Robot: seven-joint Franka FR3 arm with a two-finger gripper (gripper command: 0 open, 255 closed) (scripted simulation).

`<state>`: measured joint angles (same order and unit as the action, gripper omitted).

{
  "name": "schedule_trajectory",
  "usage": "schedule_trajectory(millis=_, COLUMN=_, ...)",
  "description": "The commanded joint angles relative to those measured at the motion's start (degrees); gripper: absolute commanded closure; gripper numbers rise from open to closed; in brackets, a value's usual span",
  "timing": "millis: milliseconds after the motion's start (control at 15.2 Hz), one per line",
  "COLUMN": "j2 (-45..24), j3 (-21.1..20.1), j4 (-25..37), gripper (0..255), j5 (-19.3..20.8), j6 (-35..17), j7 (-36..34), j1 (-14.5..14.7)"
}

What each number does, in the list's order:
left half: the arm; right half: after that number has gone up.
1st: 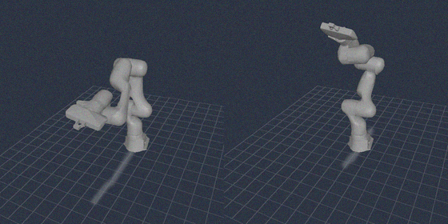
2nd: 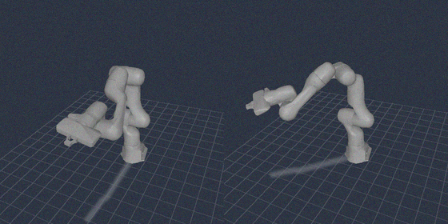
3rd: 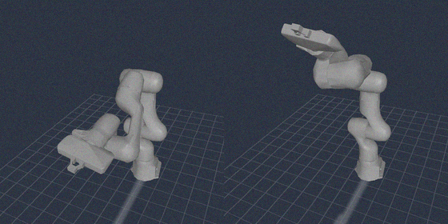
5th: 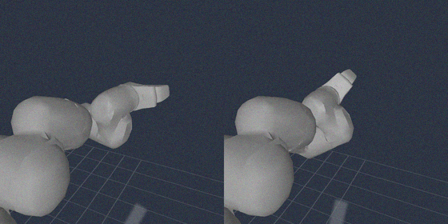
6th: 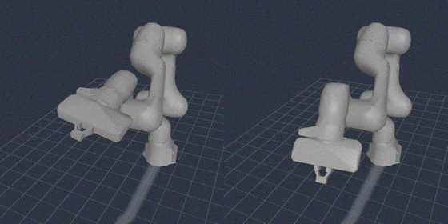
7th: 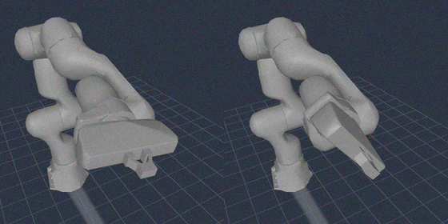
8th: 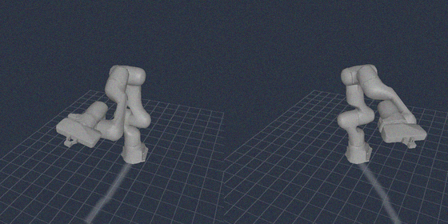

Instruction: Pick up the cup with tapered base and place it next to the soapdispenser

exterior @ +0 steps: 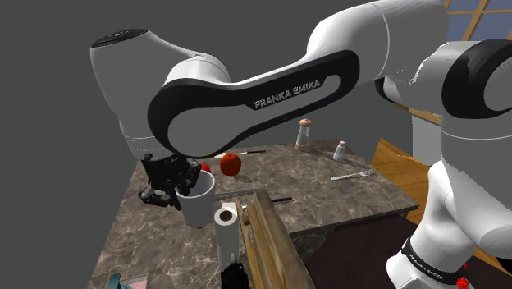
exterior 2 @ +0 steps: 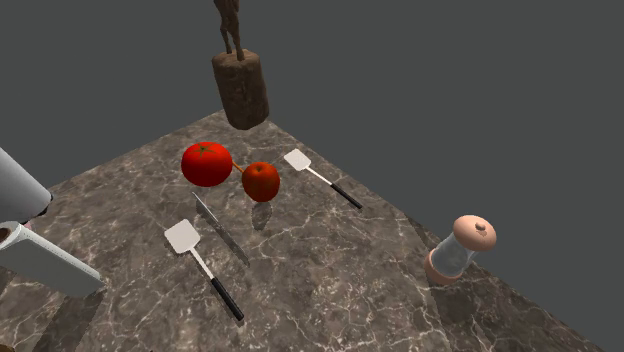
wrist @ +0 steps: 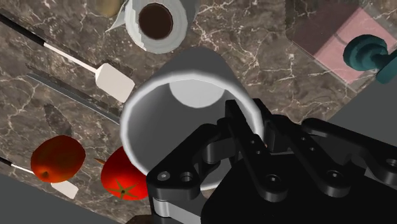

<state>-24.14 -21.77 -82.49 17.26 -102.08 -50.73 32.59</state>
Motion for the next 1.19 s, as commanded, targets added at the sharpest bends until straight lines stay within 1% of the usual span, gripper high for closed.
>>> schedule_trajectory(millis=0, j2=-0.35, j3=0.07, j4=-0.98, gripper=255, j5=0.2, j6=-1.32, j7=-0.3, j1=-0.01)
schedule_trajectory(millis=1122, j2=-3.76, j3=1.02, j4=-9.1, gripper=255, j5=2.32, j6=-12.39, j7=-2.94, j1=-0.17)
